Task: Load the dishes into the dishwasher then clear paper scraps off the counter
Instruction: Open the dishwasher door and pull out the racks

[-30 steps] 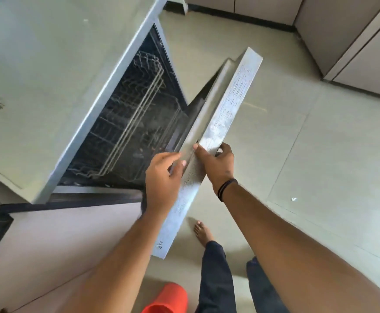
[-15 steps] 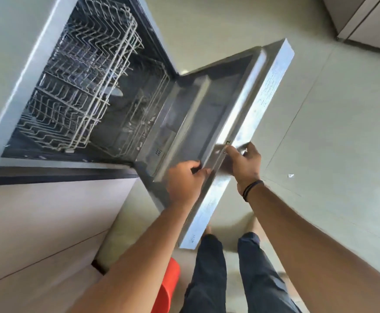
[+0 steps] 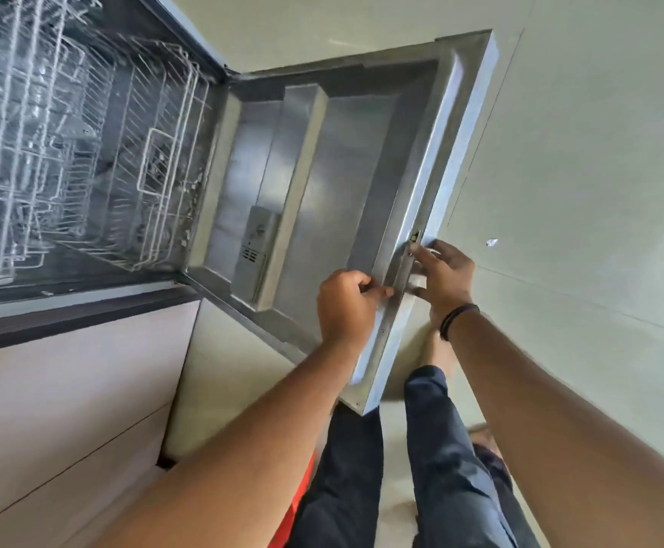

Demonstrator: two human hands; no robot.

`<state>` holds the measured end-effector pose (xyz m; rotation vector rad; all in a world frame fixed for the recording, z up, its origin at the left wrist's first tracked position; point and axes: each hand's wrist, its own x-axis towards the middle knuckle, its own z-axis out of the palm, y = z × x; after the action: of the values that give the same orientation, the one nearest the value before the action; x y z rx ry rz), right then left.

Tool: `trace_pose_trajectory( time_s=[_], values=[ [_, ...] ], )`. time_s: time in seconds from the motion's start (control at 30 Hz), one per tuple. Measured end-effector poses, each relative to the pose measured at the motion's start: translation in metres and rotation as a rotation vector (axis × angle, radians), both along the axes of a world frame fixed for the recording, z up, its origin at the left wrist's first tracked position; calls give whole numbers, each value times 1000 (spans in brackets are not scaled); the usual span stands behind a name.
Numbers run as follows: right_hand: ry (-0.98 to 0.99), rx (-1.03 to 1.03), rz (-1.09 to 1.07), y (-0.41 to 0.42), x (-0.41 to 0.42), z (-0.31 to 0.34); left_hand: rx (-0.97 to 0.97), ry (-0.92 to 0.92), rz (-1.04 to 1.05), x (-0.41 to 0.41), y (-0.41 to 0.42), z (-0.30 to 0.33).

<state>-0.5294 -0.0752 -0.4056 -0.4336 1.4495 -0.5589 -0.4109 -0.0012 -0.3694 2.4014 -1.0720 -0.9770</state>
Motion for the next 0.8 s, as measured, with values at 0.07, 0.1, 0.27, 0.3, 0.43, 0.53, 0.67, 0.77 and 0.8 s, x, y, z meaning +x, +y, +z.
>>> trace_pose_trajectory(
  time_s=[0.07,0.1,0.27,0.3,0.43,0.53,0.67,0.77,0.8],
  values=[
    [25,24,-30,0,-8,-18,35,-2,-27,-8,-4,-20],
    [29,40,-47,-1,-11,-27,40,-6,-28,-12,-5,-29],
    [29,97,-72,-1,-28,-71,52,-56,-60,-32,-6,-63],
    [28,101,-71,-1,-30,-78,53,-54,-48,-34,-5,-71],
    [60,130,-60,1,-38,-113,61,-86,-41,-47,-6,-104],
    [105,173,-26,1,-43,-138,113,-101,-58,-56,-8,-125],
    [207,183,50,-3,-47,-171,204,-143,-119,-65,-14,-157],
    [255,197,87,-8,-51,-200,223,-160,-166,-71,-18,-178],
    [249,216,98,-10,-53,-209,228,-162,-178,-72,-19,-183]
  ],
)
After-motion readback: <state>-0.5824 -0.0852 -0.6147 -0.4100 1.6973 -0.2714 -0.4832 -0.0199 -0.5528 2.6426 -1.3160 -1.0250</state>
